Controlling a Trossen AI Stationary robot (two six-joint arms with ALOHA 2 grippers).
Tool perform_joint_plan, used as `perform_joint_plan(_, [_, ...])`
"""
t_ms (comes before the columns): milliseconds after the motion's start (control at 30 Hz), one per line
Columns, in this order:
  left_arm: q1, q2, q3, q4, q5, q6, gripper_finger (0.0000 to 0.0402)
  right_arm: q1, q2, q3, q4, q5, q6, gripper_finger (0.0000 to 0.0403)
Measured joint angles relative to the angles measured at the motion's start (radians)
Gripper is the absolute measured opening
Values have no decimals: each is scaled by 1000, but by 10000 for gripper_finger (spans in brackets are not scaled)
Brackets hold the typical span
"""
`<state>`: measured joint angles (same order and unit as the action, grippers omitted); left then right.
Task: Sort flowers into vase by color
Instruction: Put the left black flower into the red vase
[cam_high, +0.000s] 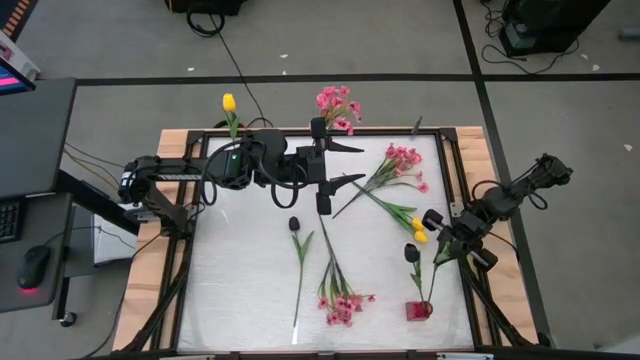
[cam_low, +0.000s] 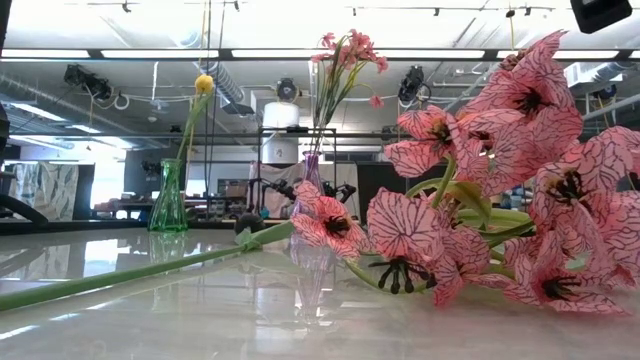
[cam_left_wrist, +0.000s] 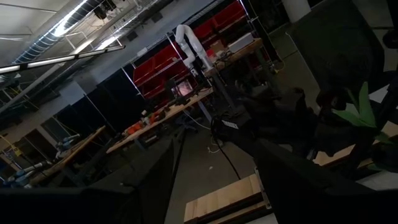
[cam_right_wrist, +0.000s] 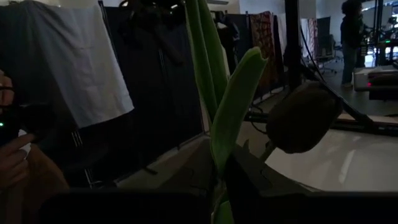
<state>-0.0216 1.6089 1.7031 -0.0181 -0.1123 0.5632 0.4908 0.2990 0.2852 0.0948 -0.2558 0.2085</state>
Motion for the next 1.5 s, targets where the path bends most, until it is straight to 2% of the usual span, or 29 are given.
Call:
perform_joint_plan(633, [0,0,0,0,0,0,233,1,10,0,28,-105,2,45])
perform_joint_plan(1067, [0,0,0,0,0,0,233,1,23,0,40,-137,35,122])
perform_joint_plan(1500, [0,0,0,0,0,0,233,1,43,0,47,-174,84,151])
